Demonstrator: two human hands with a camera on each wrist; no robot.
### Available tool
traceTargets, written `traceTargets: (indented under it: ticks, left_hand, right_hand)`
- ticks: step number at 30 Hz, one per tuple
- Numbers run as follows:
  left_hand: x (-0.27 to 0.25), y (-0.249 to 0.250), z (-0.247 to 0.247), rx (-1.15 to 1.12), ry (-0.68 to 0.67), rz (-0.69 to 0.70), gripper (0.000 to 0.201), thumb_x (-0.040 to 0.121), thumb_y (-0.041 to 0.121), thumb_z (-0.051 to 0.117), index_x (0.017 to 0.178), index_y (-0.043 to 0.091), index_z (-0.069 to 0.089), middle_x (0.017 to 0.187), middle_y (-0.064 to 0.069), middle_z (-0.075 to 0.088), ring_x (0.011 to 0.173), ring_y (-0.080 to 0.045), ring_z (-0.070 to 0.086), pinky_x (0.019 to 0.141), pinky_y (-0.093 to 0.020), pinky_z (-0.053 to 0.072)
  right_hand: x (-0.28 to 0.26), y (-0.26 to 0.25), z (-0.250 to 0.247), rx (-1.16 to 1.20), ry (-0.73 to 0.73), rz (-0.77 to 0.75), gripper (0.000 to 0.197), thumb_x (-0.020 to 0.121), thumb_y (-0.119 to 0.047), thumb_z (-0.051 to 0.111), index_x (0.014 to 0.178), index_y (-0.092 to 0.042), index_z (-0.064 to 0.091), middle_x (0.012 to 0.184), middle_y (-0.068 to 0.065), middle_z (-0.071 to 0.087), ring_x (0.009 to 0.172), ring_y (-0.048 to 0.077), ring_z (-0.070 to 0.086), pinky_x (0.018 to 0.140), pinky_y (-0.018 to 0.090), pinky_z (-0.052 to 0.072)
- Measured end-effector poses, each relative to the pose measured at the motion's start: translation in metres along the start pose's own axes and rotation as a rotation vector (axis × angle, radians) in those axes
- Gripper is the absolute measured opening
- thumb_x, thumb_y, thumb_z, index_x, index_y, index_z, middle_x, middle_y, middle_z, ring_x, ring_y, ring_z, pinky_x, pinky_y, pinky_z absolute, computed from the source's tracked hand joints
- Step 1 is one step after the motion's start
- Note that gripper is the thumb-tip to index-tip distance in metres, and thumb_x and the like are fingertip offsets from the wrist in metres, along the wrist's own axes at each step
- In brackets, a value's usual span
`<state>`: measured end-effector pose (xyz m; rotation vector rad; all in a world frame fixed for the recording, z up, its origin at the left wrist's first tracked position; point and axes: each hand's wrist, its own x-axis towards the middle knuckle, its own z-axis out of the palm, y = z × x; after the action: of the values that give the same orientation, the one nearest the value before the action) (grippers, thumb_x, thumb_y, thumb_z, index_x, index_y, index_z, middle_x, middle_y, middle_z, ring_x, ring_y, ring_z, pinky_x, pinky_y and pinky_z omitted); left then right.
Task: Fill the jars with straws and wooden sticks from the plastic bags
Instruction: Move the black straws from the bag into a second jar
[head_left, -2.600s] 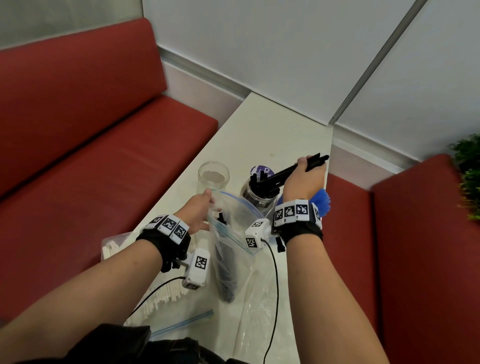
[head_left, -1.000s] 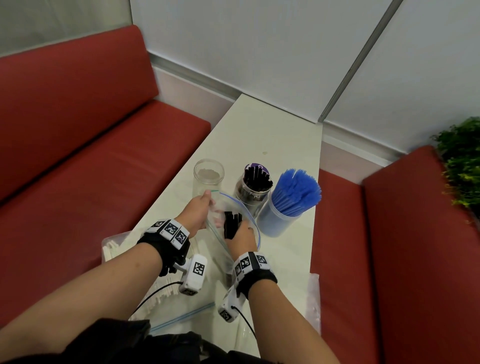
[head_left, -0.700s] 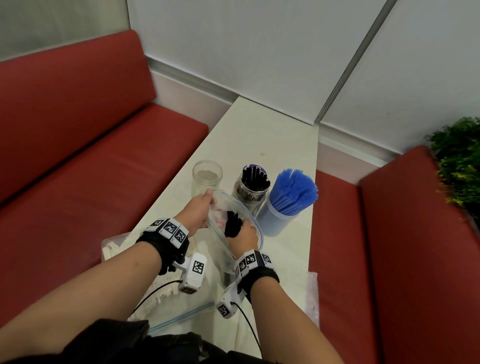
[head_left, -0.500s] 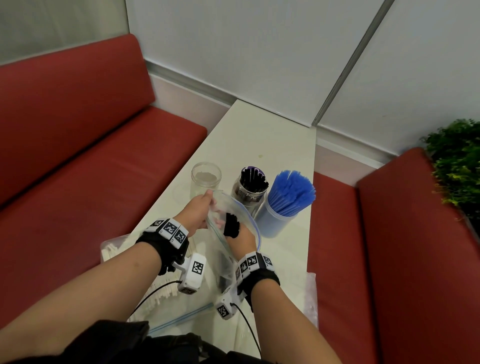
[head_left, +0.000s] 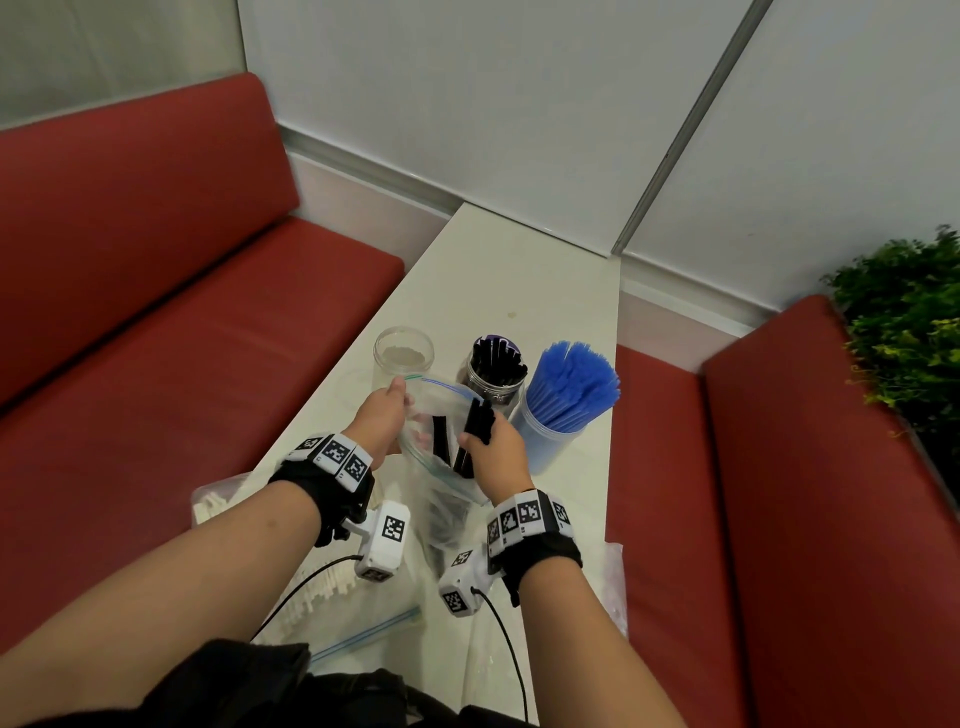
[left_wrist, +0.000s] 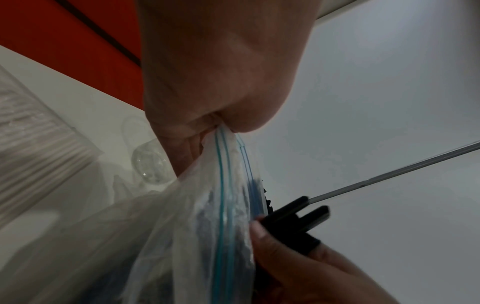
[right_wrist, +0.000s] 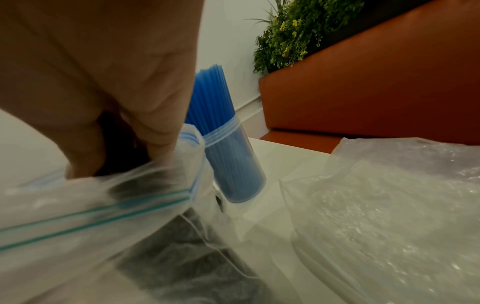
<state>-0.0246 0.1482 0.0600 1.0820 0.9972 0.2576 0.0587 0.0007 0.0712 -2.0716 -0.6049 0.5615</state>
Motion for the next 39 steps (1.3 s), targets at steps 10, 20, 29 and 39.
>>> traceTargets:
  ticks: [10, 20, 29, 39]
  left_hand:
    - [0.006, -0.002, 0.002, -0.002, -0.021, -0.063, 0.041, 0.103, 0.049, 0.030, 0.093, 0.015, 0.049, 0.118, -0.019, 0.066, 0.105, -0.039, 0.067, 0.090, -0.055, 0.053]
    - [0.012, -0.002, -0.001, -0.032, -0.018, -0.083, 0.039, 0.103, 0.049, 0.031, 0.095, 0.015, 0.049, 0.106, -0.018, 0.070, 0.084, -0.033, 0.070, 0.070, -0.043, 0.059]
    - [0.017, -0.001, -0.003, -0.034, -0.023, -0.095, 0.040, 0.103, 0.050, 0.030, 0.099, 0.013, 0.048, 0.107, -0.016, 0.068, 0.073, -0.031, 0.070, 0.049, -0.031, 0.054]
    - [0.026, -0.007, -0.002, -0.046, -0.037, -0.110, 0.040, 0.102, 0.051, 0.031, 0.096, 0.015, 0.048, 0.101, -0.016, 0.071, 0.070, -0.030, 0.071, 0.053, -0.034, 0.056]
  right_hand:
    - [0.015, -0.048, -0.040, -0.019, -0.137, -0.057, 0.032, 0.097, -0.012, 0.064, 0.129, -0.007, 0.058, 0.121, 0.010, 0.068, 0.112, 0.026, 0.065, 0.095, 0.036, 0.054]
    - [0.091, -0.113, -0.100, 0.431, 0.539, -0.236, 0.030, 0.098, -0.015, 0.063, 0.125, -0.004, 0.056, 0.101, -0.003, 0.064, 0.089, 0.009, 0.061, 0.065, 0.003, 0.044]
    - [0.101, -0.068, -0.071, 0.605, 0.676, -0.069, 0.030, 0.099, -0.014, 0.062, 0.127, -0.005, 0.056, 0.092, -0.014, 0.060, 0.082, 0.000, 0.058, 0.060, -0.004, 0.039]
    - [0.103, -0.070, -0.073, 0.733, 0.737, -0.010, 0.035, 0.099, -0.013, 0.062, 0.132, -0.005, 0.052, 0.095, -0.014, 0.058, 0.085, 0.004, 0.060, 0.067, 0.002, 0.044]
